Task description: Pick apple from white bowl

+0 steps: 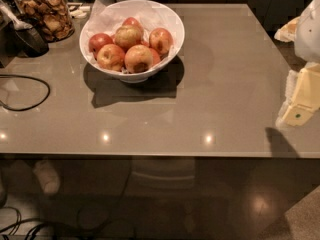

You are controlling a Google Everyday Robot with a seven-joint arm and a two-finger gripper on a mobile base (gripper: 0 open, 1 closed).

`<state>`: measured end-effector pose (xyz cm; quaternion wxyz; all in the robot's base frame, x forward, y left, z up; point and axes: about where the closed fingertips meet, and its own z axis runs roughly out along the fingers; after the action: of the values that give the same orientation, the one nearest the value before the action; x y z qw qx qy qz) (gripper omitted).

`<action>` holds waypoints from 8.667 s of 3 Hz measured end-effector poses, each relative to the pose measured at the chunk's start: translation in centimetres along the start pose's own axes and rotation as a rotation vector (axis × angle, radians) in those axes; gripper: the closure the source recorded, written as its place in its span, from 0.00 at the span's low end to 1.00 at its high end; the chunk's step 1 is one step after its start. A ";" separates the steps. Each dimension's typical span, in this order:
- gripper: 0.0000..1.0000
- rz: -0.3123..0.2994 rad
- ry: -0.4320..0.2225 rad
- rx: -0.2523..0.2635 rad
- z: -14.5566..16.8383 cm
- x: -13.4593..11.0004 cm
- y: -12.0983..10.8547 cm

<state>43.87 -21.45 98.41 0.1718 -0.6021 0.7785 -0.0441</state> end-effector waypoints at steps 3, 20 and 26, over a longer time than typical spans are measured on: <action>0.00 0.051 0.011 -0.064 -0.4 -3.3 -3.0; 0.19 -0.309 -0.116 -0.146 7.6 -25.9 -8.1; 0.23 -0.345 -0.043 -0.229 13.5 -26.6 -8.7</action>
Offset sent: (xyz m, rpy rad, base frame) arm 0.0261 0.0201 0.0189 0.0269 0.1367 -0.0447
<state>61.99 3.43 93.85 0.1088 -0.7429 0.6599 0.0288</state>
